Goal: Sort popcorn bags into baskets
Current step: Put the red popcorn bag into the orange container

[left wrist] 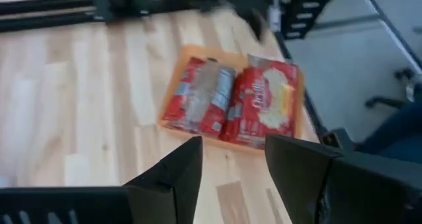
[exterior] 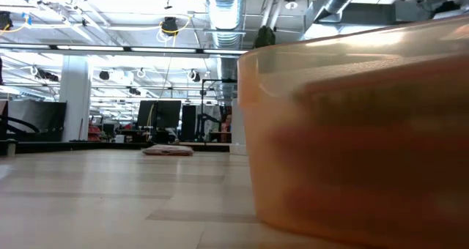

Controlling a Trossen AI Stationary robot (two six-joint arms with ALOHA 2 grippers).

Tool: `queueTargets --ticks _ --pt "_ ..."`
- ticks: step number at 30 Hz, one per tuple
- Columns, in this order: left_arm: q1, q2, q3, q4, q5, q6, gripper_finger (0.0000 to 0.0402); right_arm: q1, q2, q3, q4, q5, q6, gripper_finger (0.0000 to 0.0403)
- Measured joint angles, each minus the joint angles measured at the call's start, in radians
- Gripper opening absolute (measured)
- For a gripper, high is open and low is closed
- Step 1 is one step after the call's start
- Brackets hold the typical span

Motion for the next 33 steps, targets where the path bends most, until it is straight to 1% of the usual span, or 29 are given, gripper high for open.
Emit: queueTargets --ticks 2,5,7,10,14,17,21,23,24,26,27,29,31,33 --pt "-0.012 -0.016 0.0 -0.001 -0.048 -0.017 0.0155 0.007 0.076 0.0 0.095 -0.022 0.001 0.002" --pt "-0.031 -0.026 0.0 0.0 -0.117 -0.023 0.0155 0.005 0.167 0.0 0.197 -0.094 0.003 0.0026" --pt "-0.039 -0.024 0.0 -0.005 -0.138 -0.024 0.0155 0.001 0.215 0.002 0.233 -0.127 0.003 0.0026" --pt "-0.043 -0.018 0.0 -0.012 -0.141 -0.025 0.0155 -0.011 0.263 0.024 0.227 -0.148 -0.019 0.0021" --pt "-0.042 -0.013 -0.001 -0.04 -0.142 -0.039 0.0155 -0.033 0.276 0.053 0.229 -0.163 -0.07 0.0016" --pt "-0.042 -0.014 -0.001 -0.056 -0.143 -0.049 0.0155 -0.045 0.261 0.067 0.211 -0.172 -0.087 0.002" --pt "-0.042 -0.016 -0.001 -0.1 -0.145 -0.054 0.0155 -0.039 0.221 0.096 0.136 -0.188 -0.08 0.0027" --pt "-0.042 -0.018 -0.019 -0.117 -0.162 -0.061 0.0155 -0.031 0.204 0.106 0.086 -0.185 -0.079 0.0026" --pt "-0.042 -0.022 -0.044 -0.116 -0.185 -0.068 0.0155 -0.028 0.198 0.111 0.075 -0.183 -0.075 0.0025" --pt "-0.041 -0.039 -0.124 -0.128 -0.273 -0.079 0.0155 -0.023 0.181 0.113 0.049 -0.181 -0.067 0.002" --pt "-0.034 -0.051 -0.173 -0.126 -0.333 -0.098 0.0155 -0.024 0.174 0.113 0.042 -0.181 -0.056 0.0019" --pt "-0.013 -0.087 -0.286 -0.103 -0.459 -0.194 0.0157 -0.025 0.167 0.114 0.026 -0.173 -0.029 0.0018" --pt "0.03 -0.136 -0.422 -0.034 -0.501 -0.303 0.0161 -0.026 0.162 0.114 0.012 -0.163 0.001 0.002" --pt "0.088 -0.198 -0.567 0.069 -0.496 -0.402 0.0167 -0.025 0.161 0.114 0.006 -0.155 0.024 0.0027"
